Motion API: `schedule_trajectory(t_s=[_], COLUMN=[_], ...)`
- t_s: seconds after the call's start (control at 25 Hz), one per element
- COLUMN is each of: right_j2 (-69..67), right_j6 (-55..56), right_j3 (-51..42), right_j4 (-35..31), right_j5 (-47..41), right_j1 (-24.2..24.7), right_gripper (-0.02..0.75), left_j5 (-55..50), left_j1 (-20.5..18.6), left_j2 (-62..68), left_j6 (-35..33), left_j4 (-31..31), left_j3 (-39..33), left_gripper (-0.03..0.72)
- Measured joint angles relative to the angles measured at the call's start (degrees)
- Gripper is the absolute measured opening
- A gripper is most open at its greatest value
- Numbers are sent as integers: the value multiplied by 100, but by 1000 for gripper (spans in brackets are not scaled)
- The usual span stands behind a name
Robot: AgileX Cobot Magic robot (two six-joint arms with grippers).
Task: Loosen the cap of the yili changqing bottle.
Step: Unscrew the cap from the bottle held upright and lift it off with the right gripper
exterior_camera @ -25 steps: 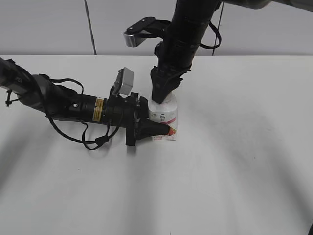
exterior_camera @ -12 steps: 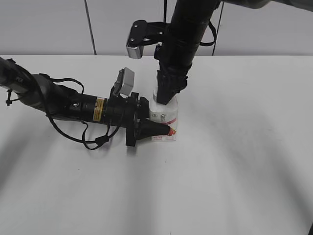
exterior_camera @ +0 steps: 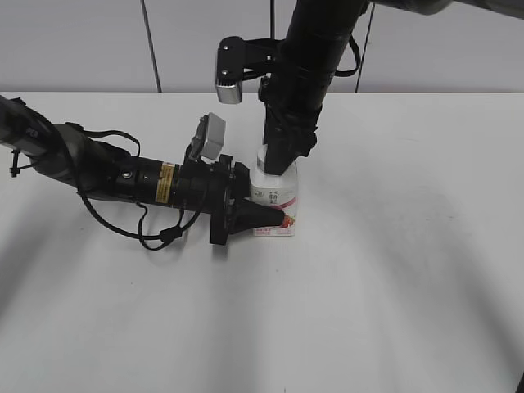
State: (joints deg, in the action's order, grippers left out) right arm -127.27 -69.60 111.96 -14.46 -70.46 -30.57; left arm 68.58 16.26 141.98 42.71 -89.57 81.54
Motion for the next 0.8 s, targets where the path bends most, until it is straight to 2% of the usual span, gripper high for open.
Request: schedule_trajectory(t_s=[0.36,0.64,0.8], right_j2=[0,6,130], right_j6=[65,164,419], right_j3=[0,0,0], right_j4=[5,-19,-54], right_j5=[-2,15,15], right_j1=[0,0,0], right_gripper=[407,547,574], left_j5=[0,33,40], left_j1=[0,0,0], left_j2=[0,0,0], left_j6=[14,24,24], left_j4=[-9,-59,-67], left_j3=[0,0,0], left_gripper=[381,379,379])
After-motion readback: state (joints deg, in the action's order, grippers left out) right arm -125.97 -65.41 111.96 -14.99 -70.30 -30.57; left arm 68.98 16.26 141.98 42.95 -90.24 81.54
